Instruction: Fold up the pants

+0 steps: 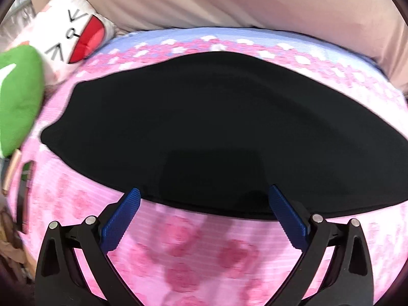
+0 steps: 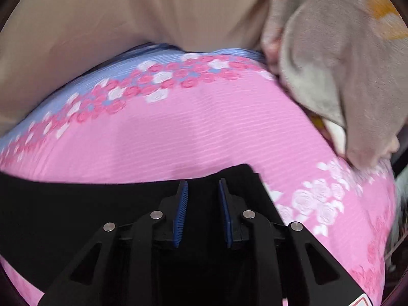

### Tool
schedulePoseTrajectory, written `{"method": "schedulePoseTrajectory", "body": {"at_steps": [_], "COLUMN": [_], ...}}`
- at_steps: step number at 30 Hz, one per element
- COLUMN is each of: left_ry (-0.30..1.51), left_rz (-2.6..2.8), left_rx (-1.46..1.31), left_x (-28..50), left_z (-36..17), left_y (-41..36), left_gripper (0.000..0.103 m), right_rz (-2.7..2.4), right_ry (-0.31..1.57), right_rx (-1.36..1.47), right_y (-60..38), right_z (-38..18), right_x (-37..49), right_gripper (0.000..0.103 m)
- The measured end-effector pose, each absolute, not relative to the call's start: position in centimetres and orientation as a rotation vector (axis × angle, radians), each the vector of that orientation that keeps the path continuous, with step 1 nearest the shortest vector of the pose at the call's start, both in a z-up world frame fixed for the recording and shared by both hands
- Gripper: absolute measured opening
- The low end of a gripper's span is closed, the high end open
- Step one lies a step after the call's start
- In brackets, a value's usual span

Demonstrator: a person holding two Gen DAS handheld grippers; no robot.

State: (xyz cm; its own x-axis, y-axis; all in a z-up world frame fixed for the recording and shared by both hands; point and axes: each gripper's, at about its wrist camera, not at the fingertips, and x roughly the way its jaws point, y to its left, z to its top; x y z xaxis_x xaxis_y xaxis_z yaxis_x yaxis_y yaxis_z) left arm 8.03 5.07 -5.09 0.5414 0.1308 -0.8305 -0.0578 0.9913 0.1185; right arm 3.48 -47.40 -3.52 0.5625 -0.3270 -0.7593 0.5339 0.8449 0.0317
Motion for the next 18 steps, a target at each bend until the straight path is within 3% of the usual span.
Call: {"method": "schedulePoseTrajectory", "body": {"at_steps": [1, 4, 6, 7, 10, 14, 18], "left_ry": [0.98, 0.953, 0.94, 0.937, 0.923, 0.904, 0.898], "left_rz": [0.119, 0.129, 0.131, 0.132, 0.135, 0.139, 0.117], "left_rx": [0.093, 0.118, 0.126, 0.132, 0.14, 0.148, 0.129], "left_x": [7.9, 7.7, 7.7, 7.8, 7.6, 6.7, 5.4], "left_z": [-5.0, -4.8, -4.8, -4.9, -5.0, -4.8, -4.5], "left_y": [5.2, 5.0, 4.7, 4.6, 4.1, 3.2, 2.4], "left_gripper": [0.098, 0.098, 0.098, 0.098, 0.098, 0.098, 0.098], "right_rz": [-0.525, -0.527, -0.561, -0.577, -0.615, -0.608, -0.59], "right_ry": [0.788, 0.731, 0.732, 0.73, 0.718, 0.691, 0.69], "right_rx": [0.276, 0.27, 0.267, 0.275, 0.322, 0.395, 0.466], "right_y": [-47.0, -44.7, -43.6, -43.3, -42.8, -42.8, -44.6], "right_z": [-2.5, -0.8, -1.2, -1.5, -2.7, -3.7, -4.6], "right_x": [2.6, -0.5, -3.0, -4.0, -7.3, -10.5, -11.0], "right_gripper": [0.028, 0.028, 0.038, 0.047, 0.052, 0.068, 0.07]}}
